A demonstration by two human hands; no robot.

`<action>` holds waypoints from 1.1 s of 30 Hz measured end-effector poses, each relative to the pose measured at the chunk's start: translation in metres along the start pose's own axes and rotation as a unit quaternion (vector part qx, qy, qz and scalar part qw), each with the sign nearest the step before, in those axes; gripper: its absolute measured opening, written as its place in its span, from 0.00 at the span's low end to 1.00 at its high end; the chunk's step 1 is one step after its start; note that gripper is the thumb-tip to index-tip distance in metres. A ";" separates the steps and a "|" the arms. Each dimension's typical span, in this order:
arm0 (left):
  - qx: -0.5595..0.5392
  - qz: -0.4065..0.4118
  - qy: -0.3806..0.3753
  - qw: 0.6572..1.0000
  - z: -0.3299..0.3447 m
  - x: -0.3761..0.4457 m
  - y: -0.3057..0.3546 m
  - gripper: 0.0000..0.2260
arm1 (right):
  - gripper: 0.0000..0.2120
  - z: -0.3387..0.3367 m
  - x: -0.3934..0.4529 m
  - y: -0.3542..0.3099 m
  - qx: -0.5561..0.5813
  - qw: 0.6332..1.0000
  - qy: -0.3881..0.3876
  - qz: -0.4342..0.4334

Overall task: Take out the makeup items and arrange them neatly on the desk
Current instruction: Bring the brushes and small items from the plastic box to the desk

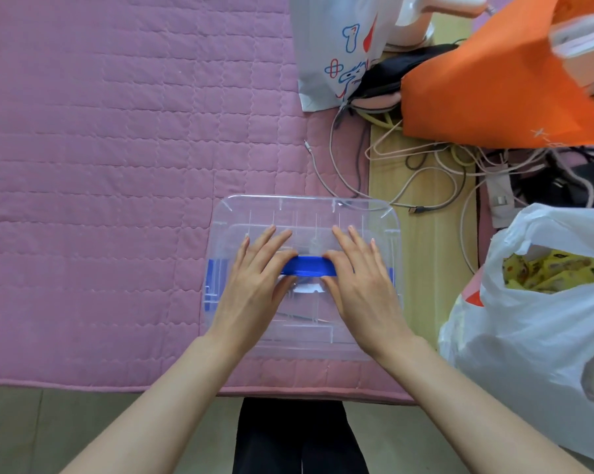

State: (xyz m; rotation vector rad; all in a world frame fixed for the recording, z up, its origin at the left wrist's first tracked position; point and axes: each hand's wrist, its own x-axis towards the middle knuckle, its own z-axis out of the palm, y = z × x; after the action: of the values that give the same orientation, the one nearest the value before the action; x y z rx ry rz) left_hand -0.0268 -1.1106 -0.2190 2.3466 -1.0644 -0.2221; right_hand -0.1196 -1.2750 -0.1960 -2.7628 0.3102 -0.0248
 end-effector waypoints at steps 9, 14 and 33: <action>0.006 0.043 0.038 0.998 -0.017 0.109 -0.029 0.13 | 0.13 -0.021 0.100 0.025 0.018 1.000 0.015 0.015; 0.009 0.041 0.034 0.999 -0.008 0.163 -0.056 0.12 | 0.13 -0.009 0.157 0.047 0.007 1.000 0.008 0.017; 0.072 -0.017 -0.132 0.989 0.093 0.193 -0.139 0.12 | 0.14 0.110 0.209 0.101 -0.025 0.986 -0.163 0.031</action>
State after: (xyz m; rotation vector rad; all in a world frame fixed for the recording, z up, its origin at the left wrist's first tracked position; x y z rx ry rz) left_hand 0.1590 -1.2168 -0.3584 2.5157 -1.1993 -0.4947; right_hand 0.0696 -1.3737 -0.3393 -2.7441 0.3093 0.4517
